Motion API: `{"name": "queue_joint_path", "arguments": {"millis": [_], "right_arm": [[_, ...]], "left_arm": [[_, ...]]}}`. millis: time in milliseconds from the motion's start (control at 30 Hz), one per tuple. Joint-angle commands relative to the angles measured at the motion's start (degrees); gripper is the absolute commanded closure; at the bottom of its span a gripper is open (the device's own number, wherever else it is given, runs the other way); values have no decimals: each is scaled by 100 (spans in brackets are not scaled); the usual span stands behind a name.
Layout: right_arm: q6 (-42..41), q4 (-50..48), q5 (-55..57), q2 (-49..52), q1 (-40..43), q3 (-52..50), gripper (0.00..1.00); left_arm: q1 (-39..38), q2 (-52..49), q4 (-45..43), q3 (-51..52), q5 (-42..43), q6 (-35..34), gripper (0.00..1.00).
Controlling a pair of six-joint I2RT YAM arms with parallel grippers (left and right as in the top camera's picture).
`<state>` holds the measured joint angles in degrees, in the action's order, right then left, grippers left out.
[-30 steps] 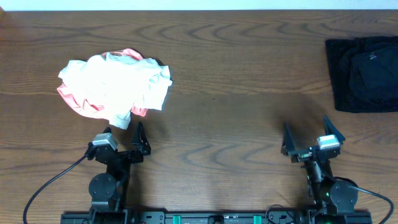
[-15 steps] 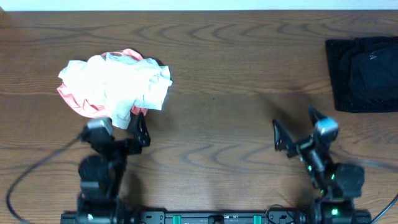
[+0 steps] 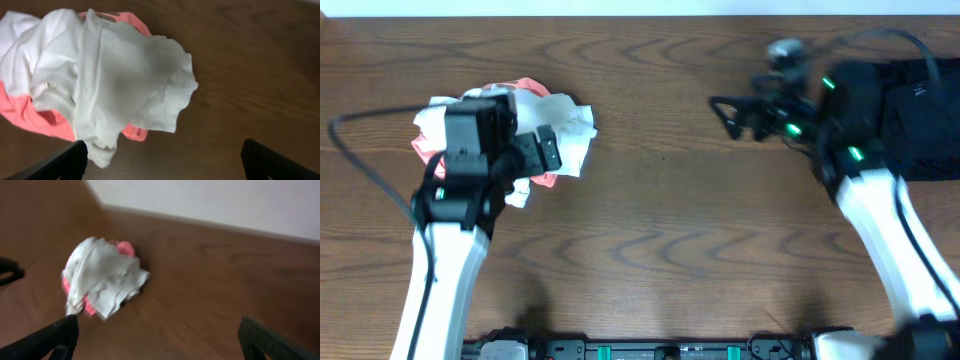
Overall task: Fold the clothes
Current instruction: 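Reach both grippers to the clothes pile and grasp the white T-shirt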
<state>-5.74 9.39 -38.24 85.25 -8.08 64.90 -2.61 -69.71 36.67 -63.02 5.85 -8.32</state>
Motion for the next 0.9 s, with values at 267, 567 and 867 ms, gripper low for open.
{"name": "queue_joint_path", "arguments": {"millis": [267, 567, 867], "right_arm": [[-393, -1056, -273, 1598, -1036, 981, 1], [-1060, -2000, 1211, 2616, -2343, 984, 4], [-2634, -2629, 2863, 3209, -3357, 984, 12]], "left_arm": [[76, -752, -26, -214, 13, 673, 2], [1425, -863, -74, -214, -46, 306, 2], [2524, -863, -133, -212, -48, -404, 2]]}}
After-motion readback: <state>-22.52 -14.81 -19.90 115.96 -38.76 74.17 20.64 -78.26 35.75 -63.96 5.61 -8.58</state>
